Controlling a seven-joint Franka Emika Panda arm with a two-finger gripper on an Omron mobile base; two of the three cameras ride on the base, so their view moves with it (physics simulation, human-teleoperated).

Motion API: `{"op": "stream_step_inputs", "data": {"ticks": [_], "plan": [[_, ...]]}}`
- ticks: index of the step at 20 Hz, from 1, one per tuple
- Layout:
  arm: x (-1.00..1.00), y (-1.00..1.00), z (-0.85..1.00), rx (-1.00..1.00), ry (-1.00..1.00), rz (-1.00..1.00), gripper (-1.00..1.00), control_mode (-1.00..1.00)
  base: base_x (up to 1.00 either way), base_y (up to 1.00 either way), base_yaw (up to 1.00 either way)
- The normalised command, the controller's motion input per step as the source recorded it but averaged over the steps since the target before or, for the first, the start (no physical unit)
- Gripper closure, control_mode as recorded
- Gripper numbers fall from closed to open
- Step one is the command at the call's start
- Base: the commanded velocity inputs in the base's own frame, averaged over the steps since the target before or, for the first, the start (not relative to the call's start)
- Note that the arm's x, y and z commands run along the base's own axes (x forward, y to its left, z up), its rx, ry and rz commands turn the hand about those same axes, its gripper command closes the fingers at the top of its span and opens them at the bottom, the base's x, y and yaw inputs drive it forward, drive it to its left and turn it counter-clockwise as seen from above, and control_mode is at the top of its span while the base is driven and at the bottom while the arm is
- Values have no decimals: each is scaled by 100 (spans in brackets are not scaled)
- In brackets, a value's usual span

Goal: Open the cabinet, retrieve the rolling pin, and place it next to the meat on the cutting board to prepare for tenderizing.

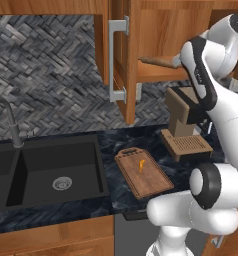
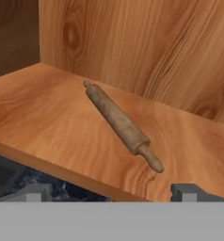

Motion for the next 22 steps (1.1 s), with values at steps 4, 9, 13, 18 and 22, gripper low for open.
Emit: {"op": "stream_step_inputs", "data": {"ticks": [4, 9, 13, 18, 22], "plan": [[27, -17, 0, 0, 0, 0, -100, -100, 0, 0, 0], [37, -6, 0, 0, 4, 3, -100, -100, 0, 0, 0], [41, -8, 0, 0, 4, 9, -100, -100, 0, 0, 0], [46, -1, 0, 0, 5, 10, -100, -100, 0, 0, 0], [40, 0, 0, 0, 5, 10, -100, -100, 0, 0, 0]]}}
